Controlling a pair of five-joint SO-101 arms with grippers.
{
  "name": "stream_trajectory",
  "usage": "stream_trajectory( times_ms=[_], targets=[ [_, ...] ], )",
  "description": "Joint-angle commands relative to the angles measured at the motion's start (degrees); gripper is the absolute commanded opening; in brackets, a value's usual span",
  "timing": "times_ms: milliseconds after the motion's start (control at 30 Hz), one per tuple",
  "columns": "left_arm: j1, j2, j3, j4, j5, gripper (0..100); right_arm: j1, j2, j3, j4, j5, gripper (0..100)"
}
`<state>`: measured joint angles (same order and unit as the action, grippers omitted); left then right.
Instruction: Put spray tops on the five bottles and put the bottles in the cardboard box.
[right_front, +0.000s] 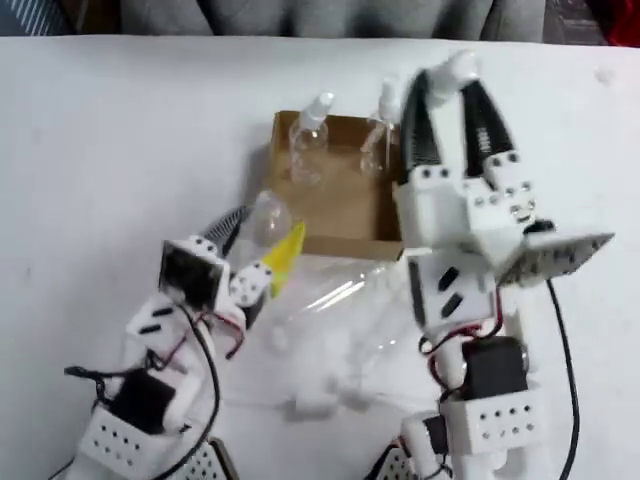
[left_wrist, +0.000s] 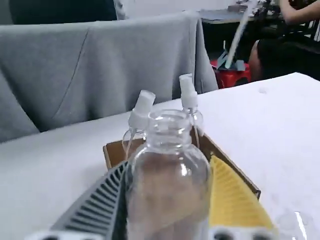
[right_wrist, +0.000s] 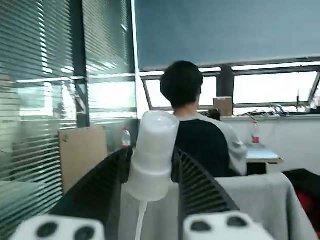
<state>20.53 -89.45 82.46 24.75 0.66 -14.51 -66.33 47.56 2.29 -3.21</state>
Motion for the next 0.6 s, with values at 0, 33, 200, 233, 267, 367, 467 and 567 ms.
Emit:
stream_trajectory(
  times_ms=[0, 33, 200, 233, 267, 367, 467, 567],
  targets=[
    [1.27, -12.88, 5.8, -3.69, -1.14, 2, -7.96, 0.75, -9.32, -1.8, -0.53, 1.5],
    [1.19, -14.99, 7.47, -3.69, -1.14, 2, -9.27, 1.89, -11.87, -0.66, -0.44, 1.5],
    [0.92, -15.16, 10.46, -3.78, -1.23, 2, -15.87, 7.78, -26.9, 14.55, -0.44, 1.5],
    [0.92, -15.08, 10.73, -3.78, -1.23, 2, -17.27, 8.66, -29.54, 17.8, -0.44, 1.5],
    [0.84, -15.08, 10.81, -3.78, -1.23, 2, -18.68, 9.36, -31.74, 20.88, -0.44, 1.5],
    [0.84, -15.08, 10.9, -3.34, -1.23, 2, -22.37, 10.15, -35.16, 28.35, -0.44, 1.5],
    [0.84, -15.08, 12.4, -3.78, -1.23, 2, -23.25, 10.24, -34.9, 31.6, -0.44, 1.5],
    [0.84, -15.08, 13.98, -3.87, -1.23, 2, -23.25, 10.33, -34.73, 34.15, -0.44, 1.5]
  ],
)
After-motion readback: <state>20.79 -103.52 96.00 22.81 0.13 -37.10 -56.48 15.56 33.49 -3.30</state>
